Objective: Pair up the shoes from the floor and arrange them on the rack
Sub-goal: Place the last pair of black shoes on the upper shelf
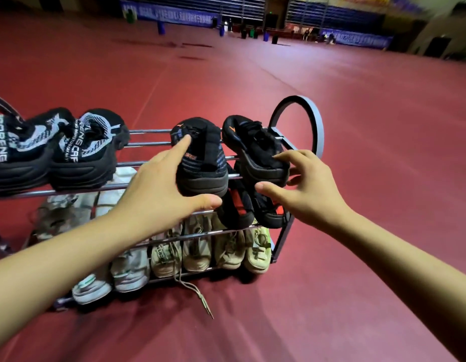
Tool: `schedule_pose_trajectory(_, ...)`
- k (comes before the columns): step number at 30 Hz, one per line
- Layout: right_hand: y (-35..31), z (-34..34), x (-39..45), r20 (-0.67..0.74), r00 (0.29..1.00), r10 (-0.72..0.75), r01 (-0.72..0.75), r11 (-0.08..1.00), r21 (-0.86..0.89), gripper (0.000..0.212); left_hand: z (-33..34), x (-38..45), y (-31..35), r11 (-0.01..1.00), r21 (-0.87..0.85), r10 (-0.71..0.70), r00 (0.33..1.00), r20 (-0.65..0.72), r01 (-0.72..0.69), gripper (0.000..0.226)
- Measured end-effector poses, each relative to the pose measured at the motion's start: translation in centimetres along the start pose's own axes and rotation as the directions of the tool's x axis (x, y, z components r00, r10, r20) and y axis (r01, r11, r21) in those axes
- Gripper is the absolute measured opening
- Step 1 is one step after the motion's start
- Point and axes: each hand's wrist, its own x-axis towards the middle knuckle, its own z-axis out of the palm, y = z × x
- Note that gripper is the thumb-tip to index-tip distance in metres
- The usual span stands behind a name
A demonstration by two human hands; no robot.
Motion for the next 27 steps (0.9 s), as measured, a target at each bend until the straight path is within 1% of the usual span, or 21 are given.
schedule_pose_trajectory(3, -0.1, -0.1, 0.8, -0.026, 1.0, -0.011, 0.01, 1.0, -0.029, 0.047, 0.6, 1.9, 1.3, 0.999, 0.028, 0.023, 0.999, 0.024, -0.024, 0.11)
schedule_pose_trajectory(6, 0.5, -0.4, 1.5, -0.06, 0.998, 0.021, -0.023, 0.999, -0.034, 0.037, 1.2, 4.0, 2.3, 1.0, -0.012, 0.016, 1.0, -0.014, -0.016, 0.08)
schedule_pose_trajectory(8, 0.9, -0.5, 1.6, -0.086, 0.995, 0.048, -0.053, 0.997, -0.051, 0.036, 1.9, 5.2, 2.7, 0.999, 0.017, 0.028, 0.999, -0.045, -0.027, 0.062)
schedule_pose_trajectory(9, 1.2, -0.5, 1.6, -0.104, 0.993, 0.053, -0.061, 0.995, -0.078, 0.038, 2.4, 5.7, 2.8, 0.999, 0.027, 0.029, 0.998, -0.049, -0.027, 0.058)
schedule_pose_trajectory(11, 1.6, -0.7, 1.4, -0.155, 0.986, 0.057, -0.081, 0.985, -0.152, 0.043, 3.3, 6.2, 2.8, 1.0, 0.02, 0.013, 0.999, -0.032, -0.012, 0.058)
schedule_pose_trajectory(14, 2.3, -1.5, 1.0, -0.243, 0.967, 0.077, -0.128, 0.971, -0.201, 0.048, 4.3, 6.4, 2.9, 0.999, -0.017, -0.028, 0.999, -0.029, 0.027, 0.068)
schedule_pose_trajectory(16, 2.9, -2.0, 0.7, -0.255, 0.963, 0.086, -0.142, 0.967, -0.211, 0.047, 4.8, 6.8, 3.5, 0.995, -0.08, -0.069, 0.996, -0.048, 0.065, 0.071)
schedule_pose_trajectory(17, 3.1, -2.1, 0.7, -0.241, 0.967, 0.08, -0.133, 0.968, -0.212, 0.046, 5.0, 7.1, 4.0, 0.987, -0.127, -0.103, 0.993, -0.058, 0.095, 0.069)
schedule_pose_trajectory(19, 3.4, -2.2, 0.9, -0.203, 0.974, 0.096, -0.138, 0.97, -0.202, 0.046, 5.5, 7.8, 5.1, 0.972, -0.193, -0.148, 0.987, -0.057, 0.135, 0.057)
schedule_pose_trajectory(22, 3.3, -2.3, 1.5, -0.189, 0.974, 0.124, -0.16, 0.97, -0.185, 0.049, 5.7, 8.6, 5.8, 0.971, -0.19, -0.16, 0.985, -0.069, 0.145, 0.031)
schedule_pose_trajectory(24, 3.1, -2.3, 1.3, -0.185, 0.973, 0.137, -0.168, 0.972, -0.166, 0.05, 5.4, 8.5, 5.2, 0.973, -0.188, -0.146, 0.988, -0.05, 0.134, 0.027)
schedule_pose_trajectory(27, 2.7, -1.8, 1.4, -0.162, 0.982, 0.094, -0.12, 0.98, -0.16, 0.048, 4.4, 9.2, 3.5, 0.969, -0.229, -0.107, 0.993, -0.043, 0.094, 0.023)
